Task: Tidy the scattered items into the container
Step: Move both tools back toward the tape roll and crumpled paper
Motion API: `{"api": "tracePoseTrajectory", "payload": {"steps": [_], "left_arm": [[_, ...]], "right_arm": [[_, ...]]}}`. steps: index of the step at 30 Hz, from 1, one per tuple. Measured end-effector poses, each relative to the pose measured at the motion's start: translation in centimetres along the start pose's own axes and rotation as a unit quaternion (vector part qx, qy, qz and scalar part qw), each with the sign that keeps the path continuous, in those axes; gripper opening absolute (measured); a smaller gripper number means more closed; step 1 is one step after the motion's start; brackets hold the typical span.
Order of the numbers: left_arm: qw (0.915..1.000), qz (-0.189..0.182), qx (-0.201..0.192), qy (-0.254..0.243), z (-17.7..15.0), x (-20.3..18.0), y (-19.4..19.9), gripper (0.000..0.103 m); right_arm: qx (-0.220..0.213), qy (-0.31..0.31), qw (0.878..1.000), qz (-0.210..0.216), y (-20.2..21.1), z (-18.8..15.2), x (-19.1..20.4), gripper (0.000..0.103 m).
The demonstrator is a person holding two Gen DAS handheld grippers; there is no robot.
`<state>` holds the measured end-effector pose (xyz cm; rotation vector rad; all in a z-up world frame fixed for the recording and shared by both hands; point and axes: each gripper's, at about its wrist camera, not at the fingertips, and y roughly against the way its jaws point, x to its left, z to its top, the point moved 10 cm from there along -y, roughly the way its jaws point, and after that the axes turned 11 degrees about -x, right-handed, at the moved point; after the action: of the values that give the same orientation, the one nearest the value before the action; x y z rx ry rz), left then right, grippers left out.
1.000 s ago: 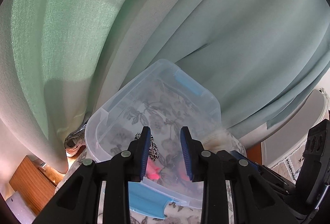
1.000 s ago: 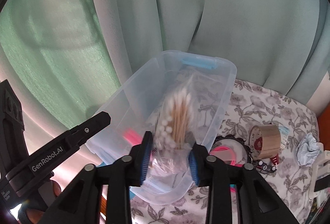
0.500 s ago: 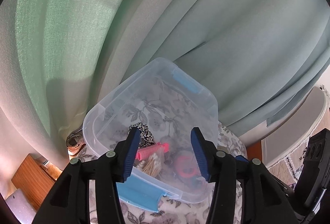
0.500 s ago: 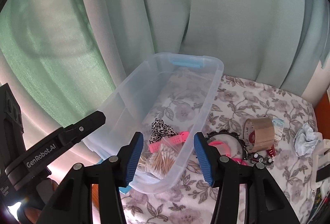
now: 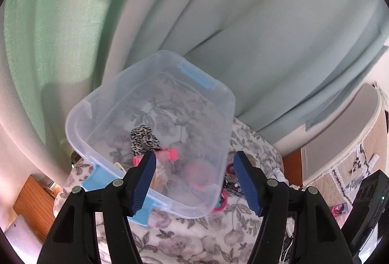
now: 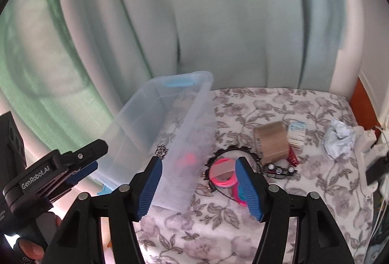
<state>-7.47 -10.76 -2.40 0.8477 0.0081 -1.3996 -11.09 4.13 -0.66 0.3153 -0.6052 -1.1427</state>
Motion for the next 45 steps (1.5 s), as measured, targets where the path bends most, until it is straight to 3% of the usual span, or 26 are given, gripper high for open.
{"api": "tracePoseTrajectory", "payload": {"steps": [3, 7, 14, 16, 19, 27, 37, 45], "left_arm": [[0.9996, -0.025, 0.0, -0.013, -0.7, -2.4, 0.3, 0.068], [0.9958, -0.091, 0.013, -0.002, -2.1, -6.2, 0.6, 0.068], [0.9915, -0.122, 0.037, -0.025, -4.5, -10.5, 0.2, 0.071], [0.9899, -0.127, 0.048, -0.042, -5.5, -11.6, 0.0, 0.072], [0.9876, -0.132, 0.06, -0.059, -7.1, -12.6, -0.4, 0.073], [0.9861, -0.114, 0.096, -0.073, -9.7, -12.6, -2.3, 0.073], [0.9911, -0.072, 0.101, -0.049, -11.0, -10.4, -5.5, 0.073], [0.9867, -0.055, 0.138, -0.066, -13.4, -9.9, -9.0, 0.073]], "right_arm": [[-0.015, -0.03, 0.999, -0.012, 1.3, 0.2, -2.8, 0.07], [-0.032, -0.07, 0.997, -0.03, 3.2, -0.2, -6.7, 0.073], [-0.054, -0.128, 0.988, -0.065, 6.4, -1.9, -13.2, 0.074], [-0.059, -0.141, 0.986, -0.07, 7.0, -2.4, -14.6, 0.08], [-0.059, -0.161, 0.982, -0.076, 7.5, -3.3, -16.3, 0.081], [-0.04, -0.195, 0.977, -0.082, 7.2, -6.0, -19.3, 0.082], [-0.005, -0.192, 0.978, -0.081, 4.6, -8.2, -20.4, 0.082], [0.027, -0.2, 0.975, -0.088, 1.8, -10.0, -21.9, 0.082]]}}
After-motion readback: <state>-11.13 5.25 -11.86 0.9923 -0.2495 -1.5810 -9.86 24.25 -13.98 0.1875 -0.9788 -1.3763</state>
